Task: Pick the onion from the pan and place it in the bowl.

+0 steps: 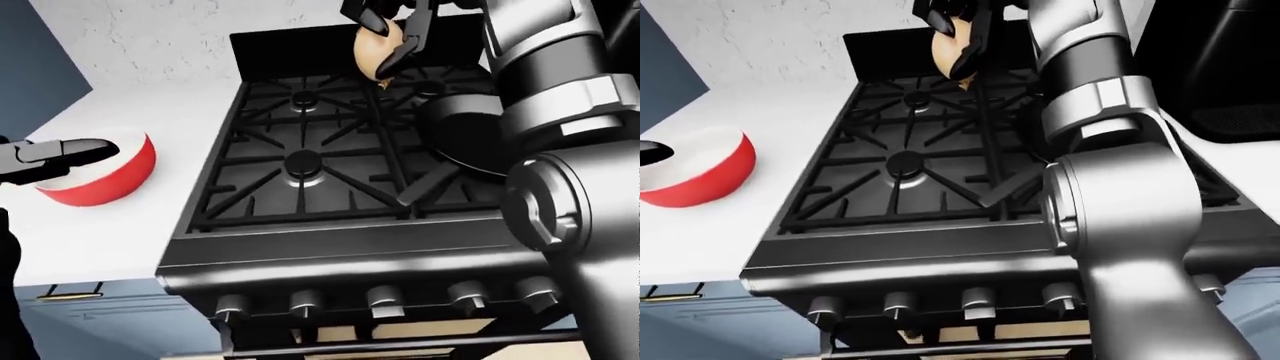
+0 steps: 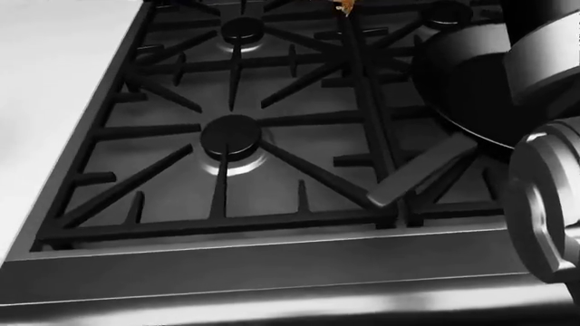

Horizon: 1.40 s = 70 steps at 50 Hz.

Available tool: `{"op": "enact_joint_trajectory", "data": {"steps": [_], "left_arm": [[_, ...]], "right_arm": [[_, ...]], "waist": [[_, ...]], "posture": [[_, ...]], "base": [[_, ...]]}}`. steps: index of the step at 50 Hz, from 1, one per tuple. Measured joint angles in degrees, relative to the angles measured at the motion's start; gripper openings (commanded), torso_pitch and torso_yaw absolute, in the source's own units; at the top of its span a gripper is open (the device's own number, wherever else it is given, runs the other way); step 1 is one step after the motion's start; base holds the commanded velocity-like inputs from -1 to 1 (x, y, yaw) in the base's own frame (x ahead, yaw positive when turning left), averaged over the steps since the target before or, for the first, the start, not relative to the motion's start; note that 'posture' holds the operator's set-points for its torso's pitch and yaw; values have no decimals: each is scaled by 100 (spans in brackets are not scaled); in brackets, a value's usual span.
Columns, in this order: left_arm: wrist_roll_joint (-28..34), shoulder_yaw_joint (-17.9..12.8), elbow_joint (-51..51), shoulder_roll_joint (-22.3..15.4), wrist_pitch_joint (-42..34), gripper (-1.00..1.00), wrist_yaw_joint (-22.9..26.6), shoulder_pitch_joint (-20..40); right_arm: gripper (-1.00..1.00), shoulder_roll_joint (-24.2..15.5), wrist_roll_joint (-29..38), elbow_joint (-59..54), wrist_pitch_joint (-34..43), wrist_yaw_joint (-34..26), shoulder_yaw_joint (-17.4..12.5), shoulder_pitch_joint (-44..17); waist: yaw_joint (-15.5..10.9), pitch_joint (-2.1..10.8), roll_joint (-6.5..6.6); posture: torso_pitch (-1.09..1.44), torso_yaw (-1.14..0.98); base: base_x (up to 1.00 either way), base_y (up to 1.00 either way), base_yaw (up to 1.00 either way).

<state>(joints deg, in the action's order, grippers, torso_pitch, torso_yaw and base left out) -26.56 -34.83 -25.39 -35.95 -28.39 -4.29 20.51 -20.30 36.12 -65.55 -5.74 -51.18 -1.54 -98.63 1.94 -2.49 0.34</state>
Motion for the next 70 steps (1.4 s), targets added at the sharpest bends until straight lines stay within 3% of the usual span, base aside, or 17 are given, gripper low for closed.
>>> {"op": "enact_joint_trajectory", "data": {"steps": [4, 10, 13, 25, 27, 30, 32, 36, 38, 43, 53, 55, 58, 60, 64, 67, 70], "left_arm": [[4, -60, 0, -29, -6, 100, 0, 19], [12, -106, -52, -66, 39, 100, -13, 34], [37, -153, 47, -18, 12, 100, -45, -26], [21, -131, -4, -54, 13, 100, -38, 38], [5, -57, -31, 2, 17, 100, -21, 4], [-48, 2, -15, -18, -32, 100, 57, -13], [-57, -25, -60, -33, -27, 100, 97, -6], [-42, -15, -180, -14, 43, 100, 189, -30], [-46, -13, -201, -30, 34, 100, 238, -23], [-64, -113, -190, 24, -61, 100, 321, -119], [-46, 34, -242, 2, -77, 100, 525, 8], [-69, 98, -393, 74, -127, 100, 549, -15], [-113, 194, -497, 83, -232, 100, 614, -22], [-115, 149, -531, 72, -263, 100, 639, -8], [-120, 59, -652, 61, -300, 100, 649, 8], [-137, 39, -700, 36, -340, 100, 655, 27], [-136, -26, -661, 51, -417, 100, 636, -16]], "right_arm": [[-100, 24, 23, 28, 44, -21, 14, -41], [-100, 49, -11, 92, 20, -14, 6, -90], [-100, 156, -30, 46, -2, -52, 61, -30], [-100, 78, -35, 108, -15, -36, 23, -161], [-100, 25, -26, 82, -3, -43, 3, -96], [-100, -4, 34, -32, 49, -65, 24, -36], [-100, 13, 54, -7, 47, -67, 33, -59], [-100, 23, 27, 74, 11, -55, 10, -92], [-100, 28, 28, 71, 11, -47, 11, -111], [-100, 161, 10, 15, -14, -96, 77, -33], [-100, 100, 1, 111, -22, -58, 30, -118], [-100, 49, 5, 97, -19, -63, 12, -61], [-100, 13, 54, -3, 41, -83, 16, 4], [-100, 34, 67, 5, 56, -89, 29, -19], [-100, 44, 38, 87, 23, -77, 13, -56], [-100, 52, 38, 70, 29, -70, 17, -90], [-100, 170, 14, 82, 14, -98, 59, -26]], "waist": [[-92, -36, 145], [-66, -34, 672], [-101, -96, 564], [-12, -14, -60], [35, -46, 46], [-32, 10, 16], [-82, -19, 105], [-77, -82, 418], [-58, -49, 674], [-106, -74, 506], [-39, -17, -91], [37, -37, 21], [-13, 15, -17], [-68, -5, 61], [-83, -87, 347], [-56, -39, 704], [-105, -88, 590]], "posture": [[0, 0], [0, 0], [0, 0], [0, 0], [0, 0], [0, 0], [0, 0], [0, 0], [0, 0], [0, 0], [0, 0], [0, 0], [0, 0], [0, 0], [0, 0], [0, 0], [0, 0]], "base": [[0, 21, 0], [0, 21, 0], [0, 22, 0], [0, 22, 0], [0, 22, 0], [0, 21, 0], [0, 22, 0], [0, 22, 0], [0, 22, 0], [0, 22, 0], [0, 22, 0], [0, 22, 0], [0, 22, 0], [0, 23, 0], [0, 25, 0], [0, 26, 0], [0, 26, 0]]}}
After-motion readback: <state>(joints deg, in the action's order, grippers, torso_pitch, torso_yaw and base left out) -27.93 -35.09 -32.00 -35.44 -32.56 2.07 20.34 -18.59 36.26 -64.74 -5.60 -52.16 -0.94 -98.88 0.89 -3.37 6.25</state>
